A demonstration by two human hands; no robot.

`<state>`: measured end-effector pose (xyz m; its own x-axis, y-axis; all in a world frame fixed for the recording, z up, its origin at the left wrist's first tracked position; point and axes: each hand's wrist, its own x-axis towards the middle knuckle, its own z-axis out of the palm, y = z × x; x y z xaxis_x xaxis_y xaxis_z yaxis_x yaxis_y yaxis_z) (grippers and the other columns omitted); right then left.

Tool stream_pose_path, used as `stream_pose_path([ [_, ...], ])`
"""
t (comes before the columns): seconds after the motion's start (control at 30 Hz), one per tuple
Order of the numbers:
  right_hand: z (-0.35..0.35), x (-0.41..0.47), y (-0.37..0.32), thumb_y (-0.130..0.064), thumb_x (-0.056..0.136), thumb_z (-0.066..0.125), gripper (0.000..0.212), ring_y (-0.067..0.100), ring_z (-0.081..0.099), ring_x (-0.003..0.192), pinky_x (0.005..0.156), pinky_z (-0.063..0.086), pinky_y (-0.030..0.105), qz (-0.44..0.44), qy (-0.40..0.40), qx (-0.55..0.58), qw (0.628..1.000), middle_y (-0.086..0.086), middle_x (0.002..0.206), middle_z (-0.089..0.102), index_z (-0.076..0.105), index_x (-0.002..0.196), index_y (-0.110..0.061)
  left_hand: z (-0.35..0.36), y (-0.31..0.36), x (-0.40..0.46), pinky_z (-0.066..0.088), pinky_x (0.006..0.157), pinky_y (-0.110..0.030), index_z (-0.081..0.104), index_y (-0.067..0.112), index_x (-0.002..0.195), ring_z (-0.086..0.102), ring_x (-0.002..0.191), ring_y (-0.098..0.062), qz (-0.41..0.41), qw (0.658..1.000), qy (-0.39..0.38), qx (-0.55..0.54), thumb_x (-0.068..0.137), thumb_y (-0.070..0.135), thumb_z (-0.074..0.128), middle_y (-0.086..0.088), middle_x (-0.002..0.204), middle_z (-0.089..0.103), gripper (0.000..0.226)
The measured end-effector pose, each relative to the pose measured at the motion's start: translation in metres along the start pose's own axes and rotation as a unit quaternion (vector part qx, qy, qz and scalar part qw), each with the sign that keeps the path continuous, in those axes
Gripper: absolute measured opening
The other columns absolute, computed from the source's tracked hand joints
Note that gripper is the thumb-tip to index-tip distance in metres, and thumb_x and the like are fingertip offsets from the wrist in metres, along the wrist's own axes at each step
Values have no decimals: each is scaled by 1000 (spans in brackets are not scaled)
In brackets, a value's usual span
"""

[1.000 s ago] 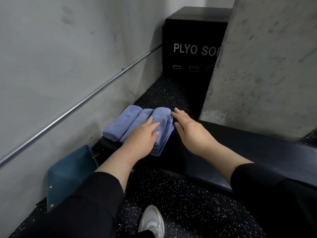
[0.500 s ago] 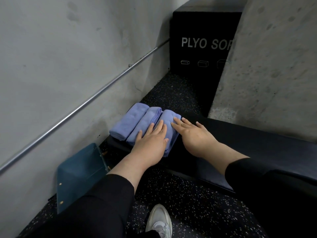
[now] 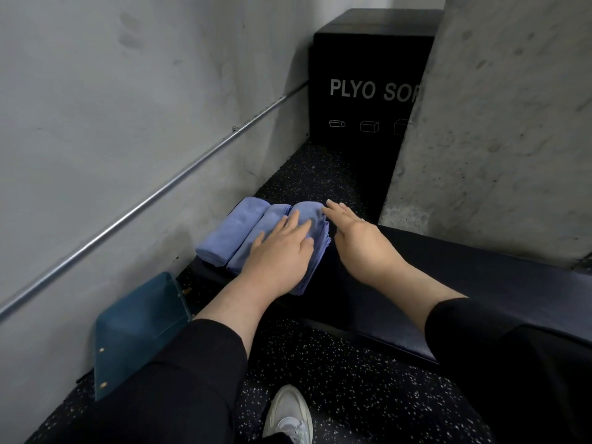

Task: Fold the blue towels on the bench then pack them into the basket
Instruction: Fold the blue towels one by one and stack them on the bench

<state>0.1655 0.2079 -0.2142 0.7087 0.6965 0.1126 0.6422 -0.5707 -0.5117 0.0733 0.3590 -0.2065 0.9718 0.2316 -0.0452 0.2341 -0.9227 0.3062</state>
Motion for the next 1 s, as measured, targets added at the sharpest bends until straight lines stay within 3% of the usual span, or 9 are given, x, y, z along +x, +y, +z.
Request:
stream_pose_path([
  [0.13, -21, -26, 6, -8, 103, 40, 55, 9, 18, 152, 124, 20, 40, 26, 50, 32, 998, -8, 164, 26, 35, 155, -22, -11, 19, -3, 28, 117, -35, 44, 19, 150, 32, 147, -15, 9, 990, 91, -103, 108, 27, 38, 1, 160, 38, 43],
  [0.27, -52, -77, 23, -21, 104, 48, 49, 6, 38, 142, 118, 28, 24, 74, 100, 52, 991, -14, 159, 36, 41, 152, -26, -16, 52, -6, 30, 119, -31, 53, 20, 145, 37, 145, -13, 22, 977, 138, -162, 105, 33, 47, 3, 155, 46, 42],
  [0.37, -76, -125, 46, -30, 103, 51, 48, 15, 62, 106, 98, 41, 20, 128, 112, 38, 985, -14, 152, 46, 43, 151, -30, -18, 86, -13, 39, 88, -20, 57, 22, 142, 58, 119, -18, 14, 977, 137, -164, 106, 33, 47, -5, 130, 65, 39],
  [0.43, -92, -159, 65, -31, 103, 52, 48, 17, 62, 115, 96, 38, 16, 157, 123, 23, 980, -12, 150, 49, 45, 150, -29, -15, 112, -16, 38, 78, -25, 57, 24, 142, 63, 106, -23, 32, 979, 119, -163, 106, 34, 46, -9, 117, 70, 39],
  [0.5, -109, -194, 85, -31, 102, 54, 46, 12, 53, 131, 99, 33, 12, 181, 134, 2, 974, -11, 149, 51, 49, 148, -27, -8, 141, -17, 42, 86, -29, 57, 23, 142, 60, 115, -23, 62, 979, 106, -165, 106, 34, 47, -5, 126, 67, 39],
  [0.57, -124, -228, 105, -29, 101, 56, 45, 12, 52, 132, 98, 32, 11, 209, 137, -30, 968, -7, 146, 55, 52, 145, -24, 4, 171, -18, 43, 96, -33, 58, 23, 141, 57, 123, -23, 88, 978, 90, -169, 105, 35, 47, -3, 134, 65, 39],
  [0.7, -152, -280, 138, -31, 99, 59, 43, 18, 56, 129, 101, 38, 25, 273, 144, -64, 949, -2, 138, 63, 57, 141, -23, 27, 235, -23, 49, 98, -36, 60, 27, 138, 60, 121, -21, 123, 971, 43, -200, 104, 38, 47, 2, 131, 67, 38],
  [0.87, -177, -324, 178, -30, 96, 64, 39, 24, 62, 118, 95, 45, 34, 289, 172, -110, 935, 3, 124, 69, 63, 133, -17, 57, 302, -34, 47, 100, -34, 61, 23, 136, 59, 121, -19, 171, 964, -4, -202, 104, 35, 48, 4, 129, 68, 37],
  [1.0, -197, -353, 218, -24, 91, 70, 32, 37, 60, 108, 89, 50, 49, 307, 229, -155, 911, 10, 115, 67, 69, 121, -12, 79, 335, -36, 46, 101, -32, 60, 23, 137, 59, 123, -18, 188, 962, -34, -193, 105, 35, 48, 5, 131, 67, 37],
])
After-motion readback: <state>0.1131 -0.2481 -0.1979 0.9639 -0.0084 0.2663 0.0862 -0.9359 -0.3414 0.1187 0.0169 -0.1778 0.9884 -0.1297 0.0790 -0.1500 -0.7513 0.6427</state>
